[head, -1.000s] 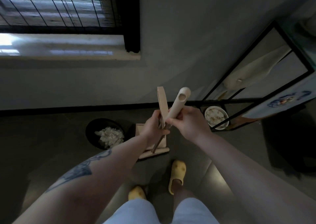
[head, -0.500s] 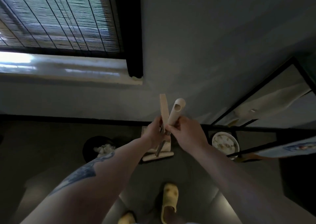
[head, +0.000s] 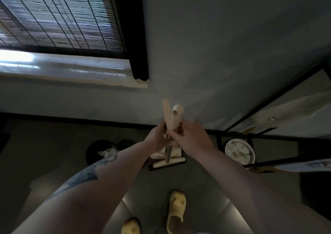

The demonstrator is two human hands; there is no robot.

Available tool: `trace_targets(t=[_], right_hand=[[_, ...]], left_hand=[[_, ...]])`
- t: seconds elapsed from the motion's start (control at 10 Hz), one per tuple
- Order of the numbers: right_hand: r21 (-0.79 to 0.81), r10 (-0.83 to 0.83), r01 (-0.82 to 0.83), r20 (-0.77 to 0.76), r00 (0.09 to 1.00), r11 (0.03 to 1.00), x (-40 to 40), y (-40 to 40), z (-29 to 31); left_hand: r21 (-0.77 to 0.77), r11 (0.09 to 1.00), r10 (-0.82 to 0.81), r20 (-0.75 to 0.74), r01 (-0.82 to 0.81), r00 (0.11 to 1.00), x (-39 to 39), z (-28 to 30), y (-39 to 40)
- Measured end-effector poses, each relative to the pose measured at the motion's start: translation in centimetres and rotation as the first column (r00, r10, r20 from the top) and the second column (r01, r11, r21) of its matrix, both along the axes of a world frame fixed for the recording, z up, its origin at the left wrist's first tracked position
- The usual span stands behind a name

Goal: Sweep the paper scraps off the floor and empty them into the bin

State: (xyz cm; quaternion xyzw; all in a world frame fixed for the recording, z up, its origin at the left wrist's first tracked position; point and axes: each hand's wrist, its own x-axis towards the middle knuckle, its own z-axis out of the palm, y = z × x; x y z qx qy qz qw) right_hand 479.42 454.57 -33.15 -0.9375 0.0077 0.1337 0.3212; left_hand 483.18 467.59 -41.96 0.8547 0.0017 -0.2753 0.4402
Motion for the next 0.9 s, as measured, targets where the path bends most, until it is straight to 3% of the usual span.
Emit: trace_targets(t=[0.3, 0.6, 0.8, 0.9], right_hand=[[0.018, -0.087, 0.086, 0.034, 0.996, 0.996, -0.8, 0.9, -0.4], [0.012, -0.104, 0.104, -0.022, 0.994, 0.994, -1.2, 1.4, 0.4], [-0.058, -0.109, 0.107, -0.027, 0.994, 0.992, -2.2, 1.6, 1.8], [-0.112, -0.138, 0.136, -0.014, 0.99, 0.984, -3.2, 1.7, 2.7]], left_hand=[[-0.033, 0.997, -0.066, 0.031, 0.067, 0.997, -0.3, -0.5, 0.8], [-0.049, 0.999, 0.009, 0.083, -0.005, 0.997, -1.6, 0.3, 0.9], [-0.097, 0.994, 0.047, 0.001, -0.046, 0.999, -2.5, 1.9, 2.6], [-0.073, 0.997, -0.004, 0.052, 0.008, 0.999, -3.2, 3.7, 3.4]])
